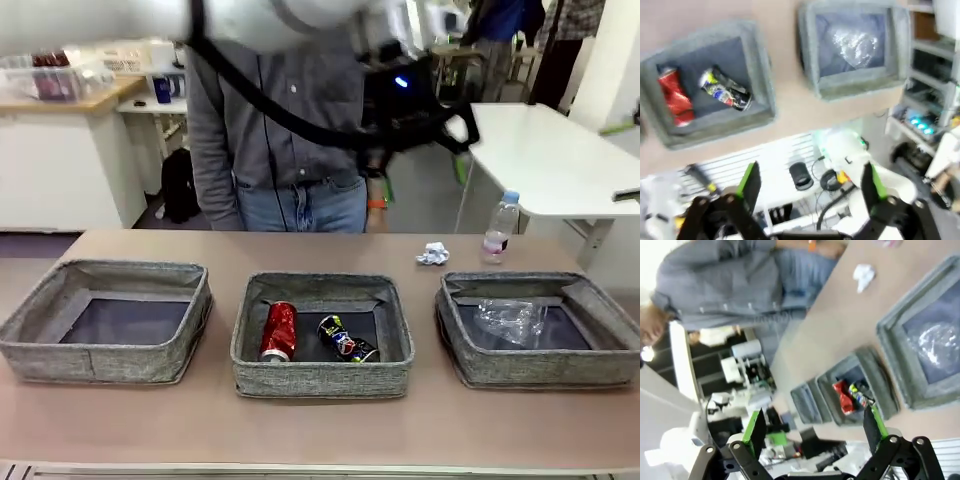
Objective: Sort the waste into the appropriate baskets.
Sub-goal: Place the picked waste into the Fabric basket indicated by the person.
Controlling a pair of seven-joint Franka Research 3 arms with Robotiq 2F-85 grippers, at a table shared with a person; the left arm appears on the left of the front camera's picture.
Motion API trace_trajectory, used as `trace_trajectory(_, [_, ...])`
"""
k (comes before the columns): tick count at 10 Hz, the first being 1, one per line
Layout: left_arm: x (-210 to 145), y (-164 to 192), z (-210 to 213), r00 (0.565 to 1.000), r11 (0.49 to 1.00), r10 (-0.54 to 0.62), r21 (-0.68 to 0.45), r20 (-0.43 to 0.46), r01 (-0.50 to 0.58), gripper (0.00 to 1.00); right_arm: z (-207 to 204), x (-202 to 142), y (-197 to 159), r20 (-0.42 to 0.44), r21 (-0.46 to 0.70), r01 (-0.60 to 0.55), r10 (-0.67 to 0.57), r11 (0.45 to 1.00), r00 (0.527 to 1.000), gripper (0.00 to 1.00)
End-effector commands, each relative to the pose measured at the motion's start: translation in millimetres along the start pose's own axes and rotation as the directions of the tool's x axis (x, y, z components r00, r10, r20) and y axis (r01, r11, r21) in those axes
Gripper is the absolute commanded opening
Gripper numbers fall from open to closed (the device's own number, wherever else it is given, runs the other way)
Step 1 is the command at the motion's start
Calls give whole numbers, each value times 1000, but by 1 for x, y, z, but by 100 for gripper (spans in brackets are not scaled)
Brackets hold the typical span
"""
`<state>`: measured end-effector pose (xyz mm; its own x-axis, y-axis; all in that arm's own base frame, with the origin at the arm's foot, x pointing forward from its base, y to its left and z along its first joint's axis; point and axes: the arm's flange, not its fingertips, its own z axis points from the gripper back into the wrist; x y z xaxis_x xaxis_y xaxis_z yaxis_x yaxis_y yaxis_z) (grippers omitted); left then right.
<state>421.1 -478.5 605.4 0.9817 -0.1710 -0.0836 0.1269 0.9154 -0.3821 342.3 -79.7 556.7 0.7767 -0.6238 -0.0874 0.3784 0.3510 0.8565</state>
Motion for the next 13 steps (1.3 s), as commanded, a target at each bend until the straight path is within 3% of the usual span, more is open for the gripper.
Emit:
trace_trajectory(1, [-63,94,-5,997,996,42,-79,71,-36,100,-16,6,27,-130,3,-11,11,1000,991,100])
trace_trajectory(3, [-94,170,21,971,951,217,-246,100,-187,100,-60,0,51,-291,3,-10,11,1000,957,100])
trace_trajectory(5, [-123,226,46,951,860,301,-452,74,-237,100,-101,-10,69,-419,8,10,-6,1000,908,100])
trace_trajectory(7, [-140,263,63,963,782,259,-602,77,-162,100,-130,-20,78,-620,83,36,24,996,784,100])
trace_trajectory(9, [-155,299,78,990,649,125,-760,68,-30,100,-156,-36,80,-724,183,64,90,981,683,100])
trace_trajectory(10, [-158,311,79,991,609,100,-793,90,11,100,-162,-44,80,-717,209,28,134,978,684,100])
trace_trajectory(12, [-166,336,71,986,473,31,-872,163,129,100,-155,-48,79,-665,290,-6,206,957,718,100])
trace_trajectory(13, [-167,345,66,990,422,60,-902,129,92,100,-147,-43,77,-618,289,20,171,957,767,100])
